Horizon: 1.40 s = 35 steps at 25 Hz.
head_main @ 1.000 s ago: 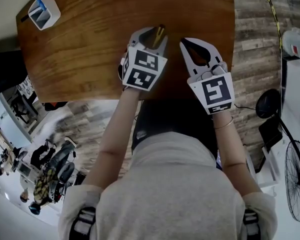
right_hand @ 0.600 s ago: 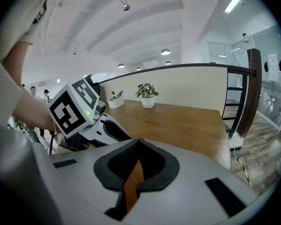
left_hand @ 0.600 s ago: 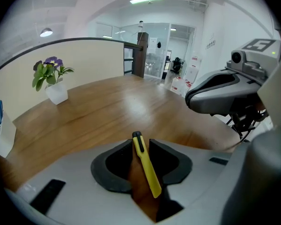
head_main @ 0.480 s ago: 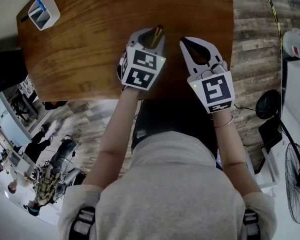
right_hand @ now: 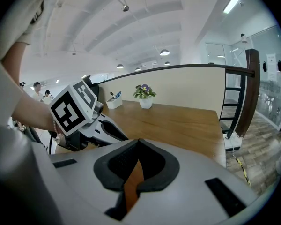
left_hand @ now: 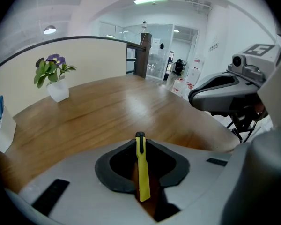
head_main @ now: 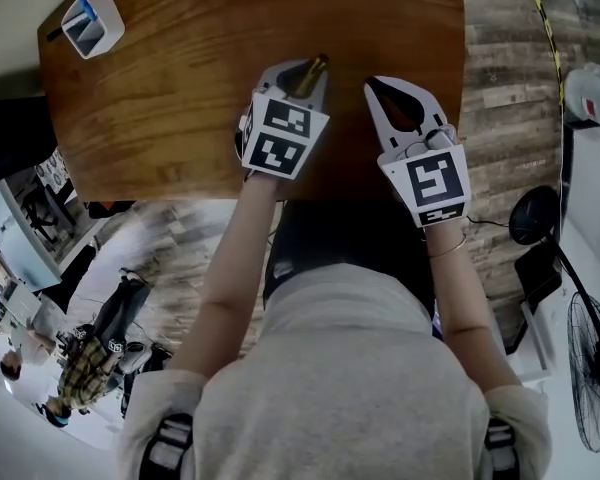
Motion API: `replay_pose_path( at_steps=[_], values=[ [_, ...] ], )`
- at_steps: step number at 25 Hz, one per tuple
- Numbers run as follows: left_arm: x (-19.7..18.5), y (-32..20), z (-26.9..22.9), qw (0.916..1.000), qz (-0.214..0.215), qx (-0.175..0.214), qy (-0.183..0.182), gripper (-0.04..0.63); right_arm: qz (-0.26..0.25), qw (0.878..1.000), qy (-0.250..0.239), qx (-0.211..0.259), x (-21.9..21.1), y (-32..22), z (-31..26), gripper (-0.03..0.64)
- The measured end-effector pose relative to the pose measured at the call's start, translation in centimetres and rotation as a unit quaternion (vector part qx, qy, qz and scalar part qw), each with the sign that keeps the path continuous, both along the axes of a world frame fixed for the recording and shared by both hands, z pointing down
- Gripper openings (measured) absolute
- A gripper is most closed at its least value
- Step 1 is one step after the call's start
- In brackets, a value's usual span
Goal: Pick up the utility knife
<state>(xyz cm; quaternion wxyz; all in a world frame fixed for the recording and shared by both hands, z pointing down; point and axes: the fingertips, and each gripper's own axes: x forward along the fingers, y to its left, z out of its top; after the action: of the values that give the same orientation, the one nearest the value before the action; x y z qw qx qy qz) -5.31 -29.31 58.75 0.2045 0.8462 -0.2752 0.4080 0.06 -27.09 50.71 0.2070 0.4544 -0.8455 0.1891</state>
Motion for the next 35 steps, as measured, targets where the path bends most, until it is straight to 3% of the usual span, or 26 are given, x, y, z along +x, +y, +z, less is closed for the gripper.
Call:
replay_pose_path(
  at_steps=[18,35],
  values=[
    [0.4,-0.5,-7.2,0.9961,-0.036,0.050,0.063,0.074,-0.004,0.999,0.004,0.042,0.7,-0.3,-4.3,0.012],
    [-0.9,-3.0,-19.4,0.9751,-0.070,0.158,0.139,0.074,-0.025,0.991,0.019,0.129,0.6,-2.0,-12.5,0.012]
  ],
)
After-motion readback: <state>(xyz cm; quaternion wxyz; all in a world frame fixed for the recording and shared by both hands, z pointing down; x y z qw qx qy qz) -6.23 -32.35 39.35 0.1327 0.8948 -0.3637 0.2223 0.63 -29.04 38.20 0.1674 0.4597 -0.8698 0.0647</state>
